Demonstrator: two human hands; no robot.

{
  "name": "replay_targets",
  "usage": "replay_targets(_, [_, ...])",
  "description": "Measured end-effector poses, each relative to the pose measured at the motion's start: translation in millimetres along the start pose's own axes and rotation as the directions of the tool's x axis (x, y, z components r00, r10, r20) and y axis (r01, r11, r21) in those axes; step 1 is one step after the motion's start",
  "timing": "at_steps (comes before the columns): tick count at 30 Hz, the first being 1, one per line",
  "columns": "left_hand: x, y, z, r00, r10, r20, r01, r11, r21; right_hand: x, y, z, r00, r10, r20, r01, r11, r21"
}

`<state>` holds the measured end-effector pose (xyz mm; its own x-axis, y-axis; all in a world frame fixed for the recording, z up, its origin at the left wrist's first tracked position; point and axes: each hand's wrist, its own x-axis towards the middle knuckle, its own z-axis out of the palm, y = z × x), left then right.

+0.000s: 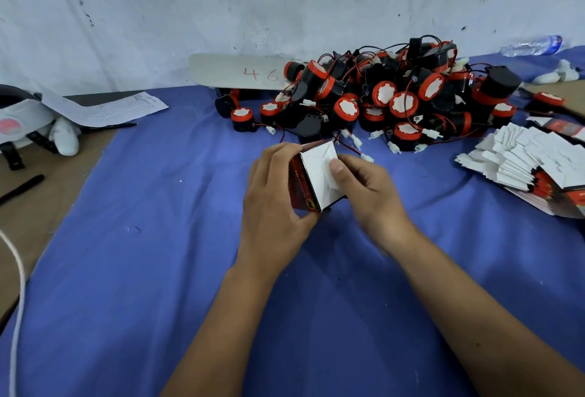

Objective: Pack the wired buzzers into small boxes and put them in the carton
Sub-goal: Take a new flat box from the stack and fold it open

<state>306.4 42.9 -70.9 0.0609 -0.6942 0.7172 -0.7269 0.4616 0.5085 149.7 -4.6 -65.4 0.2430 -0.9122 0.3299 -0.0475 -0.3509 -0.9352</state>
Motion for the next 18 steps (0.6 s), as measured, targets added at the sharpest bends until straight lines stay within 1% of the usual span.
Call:
replay_targets(3, [0.2,0.8,-2.4,1.000,0.002,0.004,-0.001,0.998,-0.066,0.1,0.2,-4.8,0.994,0.056,0.093,-0.073,0.979,0.190])
replay_targets(6, [0.2,1.6,-2.4,0.999,0.005,0.035,0.000,0.991,-0.134,-0.1,-0.3,-13.7,0.979,0.089,0.181,-0.143,0.939,0.313])
replay_targets(10, [-1.7,-4.6,1.4,0.997,-0.023,0.079,0.034,0.990,-0.138,-1.3,-5.4,-21.6,0.960,0.109,0.257,-0.202,0.908,0.368])
replay_targets(12, [-2.0,-8.9,3.8,0.993,-0.039,0.107,0.053,0.990,-0.128,-3.7,-10.0,-21.7,0.956,0.080,0.283,-0.170,0.936,0.308])
replay_targets(13, [-2.7,-12.0,4.2,0.991,-0.044,0.130,0.059,0.992,-0.112,-5.5,-12.7,-20.5,0.960,0.059,0.274,-0.128,0.962,0.240])
replay_targets(14, [-3.7,-15.8,4.2,0.986,-0.049,0.159,0.063,0.994,-0.085,-6.9,-14.5,-18.9,0.968,0.028,0.248,-0.064,0.989,0.136])
replay_targets(15, [-5.1,-19.1,4.8,0.980,-0.059,0.191,0.070,0.996,-0.048,-8.2,-14.1,-18.5,0.981,-0.013,0.196,0.022,0.999,-0.044])
replay_targets(16, [-6.7,-22.0,4.6,0.974,-0.083,0.211,0.088,0.996,-0.012,-8.9,-11.3,-17.7,0.988,-0.082,0.129,0.119,0.944,-0.307])
replay_targets(17, [-7.6,-23.3,5.3,0.970,-0.122,0.210,0.124,0.992,0.002,-8.6,-8.8,-17.9,0.978,-0.188,0.089,0.204,0.782,-0.589])
replay_targets(18, [-8.7,-23.2,5.6,0.967,-0.174,0.185,0.181,0.983,-0.022,-7.4,-7.9,-17.4,0.956,-0.271,0.111,0.252,0.569,-0.783])
